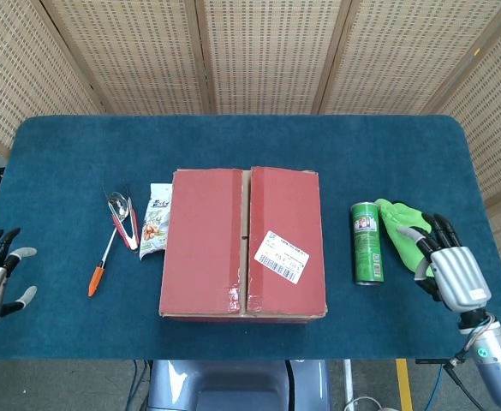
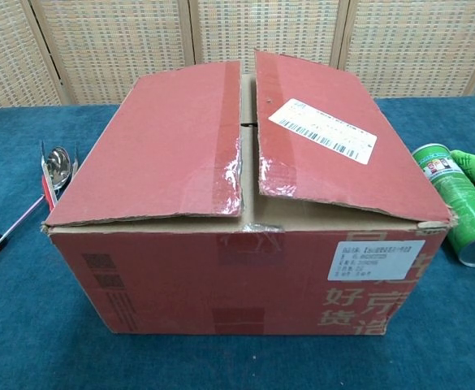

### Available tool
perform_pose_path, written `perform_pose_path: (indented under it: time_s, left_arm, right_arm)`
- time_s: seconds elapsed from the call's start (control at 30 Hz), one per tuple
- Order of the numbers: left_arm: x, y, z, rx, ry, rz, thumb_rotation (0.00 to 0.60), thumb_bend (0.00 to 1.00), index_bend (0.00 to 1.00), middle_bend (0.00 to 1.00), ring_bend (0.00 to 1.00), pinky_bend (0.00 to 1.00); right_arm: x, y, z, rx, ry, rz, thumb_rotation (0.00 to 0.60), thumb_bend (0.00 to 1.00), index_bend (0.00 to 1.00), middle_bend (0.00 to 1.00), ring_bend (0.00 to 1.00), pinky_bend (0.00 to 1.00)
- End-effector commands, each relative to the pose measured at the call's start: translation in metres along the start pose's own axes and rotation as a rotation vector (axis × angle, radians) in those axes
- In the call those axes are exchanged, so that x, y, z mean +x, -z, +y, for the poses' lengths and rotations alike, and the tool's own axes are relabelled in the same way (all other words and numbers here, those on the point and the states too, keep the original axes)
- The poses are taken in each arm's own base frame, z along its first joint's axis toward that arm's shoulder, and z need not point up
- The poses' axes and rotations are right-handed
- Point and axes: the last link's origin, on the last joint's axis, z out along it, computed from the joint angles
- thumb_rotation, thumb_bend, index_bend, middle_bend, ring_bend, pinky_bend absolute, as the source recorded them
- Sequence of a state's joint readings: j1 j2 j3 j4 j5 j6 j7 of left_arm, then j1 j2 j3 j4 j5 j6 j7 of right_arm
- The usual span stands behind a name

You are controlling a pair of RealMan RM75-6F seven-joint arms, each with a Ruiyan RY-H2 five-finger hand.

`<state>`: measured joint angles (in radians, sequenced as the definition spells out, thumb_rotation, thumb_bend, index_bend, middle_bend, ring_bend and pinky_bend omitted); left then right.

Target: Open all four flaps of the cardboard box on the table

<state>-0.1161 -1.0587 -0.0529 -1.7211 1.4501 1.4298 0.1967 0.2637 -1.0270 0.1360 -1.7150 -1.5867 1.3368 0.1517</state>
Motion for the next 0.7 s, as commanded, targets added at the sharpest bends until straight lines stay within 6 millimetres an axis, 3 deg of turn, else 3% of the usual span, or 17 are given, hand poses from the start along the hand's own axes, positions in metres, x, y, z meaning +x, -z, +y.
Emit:
perform_pose_path:
  time_s: [0.03,0.37,0.7]
  left_arm:
    - [0.000,-0.002,0.001,-0.003,-0.003,-0.006,0.600,0.27,0.30,0.09,0.03,0.00]
    - [-0.001,-0.009,0.008,-0.016,-0.017,-0.031,0.600,0.27,0.30,0.09,0.03,0.00]
    - [-0.003,-0.012,0.010,-0.006,-0.025,-0.056,0.600,0.27,0.30,0.09,0.03,0.00]
  right_arm:
    - [0.002,-0.016,-0.015,0.071,-0.042,-0.018,0.600,1.00,0.28,0.28,0.03,0.00]
    - [0.003,-0.058,-0.068,0.290,-0.176,-0.082,0.600,1.00,0.28,0.28,0.04,0.00]
    - [-0.001,-0.096,-0.111,0.443,-0.205,-0.185,0.600,1.00,0.28,0.19,0.03,0.00]
